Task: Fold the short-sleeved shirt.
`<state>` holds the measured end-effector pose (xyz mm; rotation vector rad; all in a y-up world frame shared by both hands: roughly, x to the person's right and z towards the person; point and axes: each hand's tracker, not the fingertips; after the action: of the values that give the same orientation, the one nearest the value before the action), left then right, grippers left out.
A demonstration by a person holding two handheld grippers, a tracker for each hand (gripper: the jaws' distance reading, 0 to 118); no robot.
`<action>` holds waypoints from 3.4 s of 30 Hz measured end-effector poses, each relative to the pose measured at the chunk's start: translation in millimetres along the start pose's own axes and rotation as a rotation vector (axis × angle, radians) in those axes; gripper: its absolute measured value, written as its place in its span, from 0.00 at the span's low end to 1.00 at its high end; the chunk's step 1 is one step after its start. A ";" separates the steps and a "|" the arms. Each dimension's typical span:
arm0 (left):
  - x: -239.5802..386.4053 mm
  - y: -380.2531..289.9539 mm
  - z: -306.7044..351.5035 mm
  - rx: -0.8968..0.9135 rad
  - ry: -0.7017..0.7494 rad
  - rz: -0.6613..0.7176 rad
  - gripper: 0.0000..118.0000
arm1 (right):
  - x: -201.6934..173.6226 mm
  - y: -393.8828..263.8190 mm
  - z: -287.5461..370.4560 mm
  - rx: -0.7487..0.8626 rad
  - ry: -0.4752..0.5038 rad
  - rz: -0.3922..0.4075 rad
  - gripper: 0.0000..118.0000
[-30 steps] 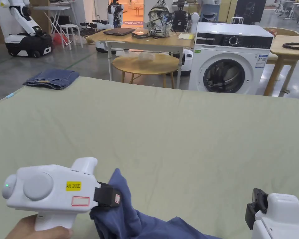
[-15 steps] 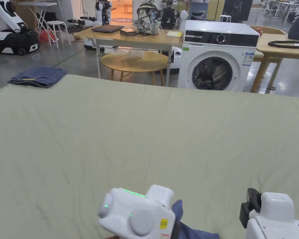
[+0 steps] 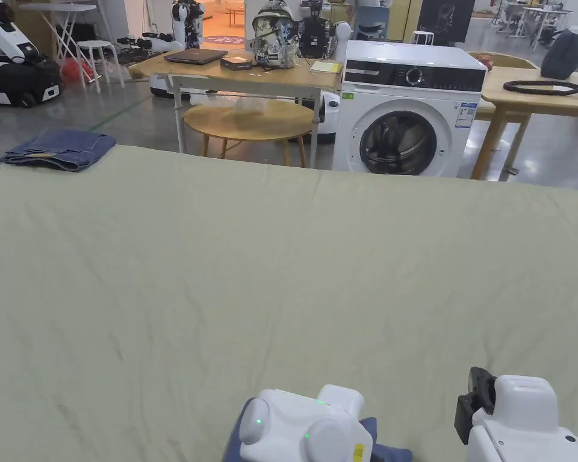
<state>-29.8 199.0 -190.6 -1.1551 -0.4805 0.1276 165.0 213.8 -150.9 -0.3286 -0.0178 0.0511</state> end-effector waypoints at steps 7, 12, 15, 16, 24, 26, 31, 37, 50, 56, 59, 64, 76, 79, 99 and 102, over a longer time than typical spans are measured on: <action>-24.3 7.3 63.6 0.051 -0.265 0.106 0.29 | 3.0 -1.4 1.6 -0.002 -0.003 -0.003 0.00; -38.0 9.8 54.1 0.075 -0.276 0.180 0.29 | 7.1 -3.3 0.9 -0.007 -0.009 -0.019 0.00; -42.2 4.0 14.7 -0.055 -0.335 0.213 0.18 | 8.4 -4.9 0.8 -0.011 -0.009 -0.014 0.00; -46.9 3.7 -2.8 -0.094 -0.361 0.236 0.11 | 8.7 -5.3 0.5 -0.012 -0.008 -0.011 0.00; -40.0 -23.4 -69.0 -0.107 -0.363 0.247 0.00 | 13.4 -6.1 1.4 -0.014 -0.018 -0.013 0.00; -43.2 -26.6 -64.5 -0.081 -0.394 0.276 0.00 | 14.6 -6.2 1.6 -0.014 -0.021 -0.012 0.00; -38.6 -21.1 -26.4 -0.007 -0.332 0.188 0.00 | 15.3 -4.9 0.6 -0.010 -0.022 -0.008 0.00; -52.9 -10.6 49.8 0.306 -0.183 0.084 0.00 | 5.1 3.9 0.2 0.018 -0.014 -0.013 0.00; -100.9 -32.9 129.3 0.979 0.478 -0.046 0.00 | -25.3 25.4 -4.1 0.132 -0.007 -0.041 0.00; -101.9 -41.9 135.5 1.102 0.604 -0.055 0.00 | -33.6 38.6 0.3 0.210 -0.016 -0.063 0.00; -107.7 -41.8 139.7 1.096 0.585 -0.027 0.00 | -34.8 44.8 2.4 0.225 -0.024 -0.062 0.00; -120.0 -44.1 139.8 1.041 0.541 0.001 0.00 | -32.4 27.9 20.7 0.074 0.037 -0.051 0.00; -139.5 -73.8 127.1 0.917 0.479 0.051 0.00 | -82.5 -89.1 14.1 -0.369 0.211 0.057 0.00; -148.1 -83.3 123.1 0.845 0.409 0.076 0.00 | -80.3 -99.7 -0.7 -0.364 0.148 0.036 0.00; -208.0 -40.5 33.6 0.114 -0.557 0.330 0.63 | -72.9 -108.5 -10.6 -0.383 0.137 0.021 0.00; -209.5 -32.9 7.3 0.059 -0.573 0.352 0.63 | -71.9 -108.8 -10.8 -0.385 0.138 0.021 0.00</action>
<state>-224.5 120.6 -221.3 -1.1306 -0.7653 0.7871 98.6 103.7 -126.6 -0.7161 0.1138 0.0457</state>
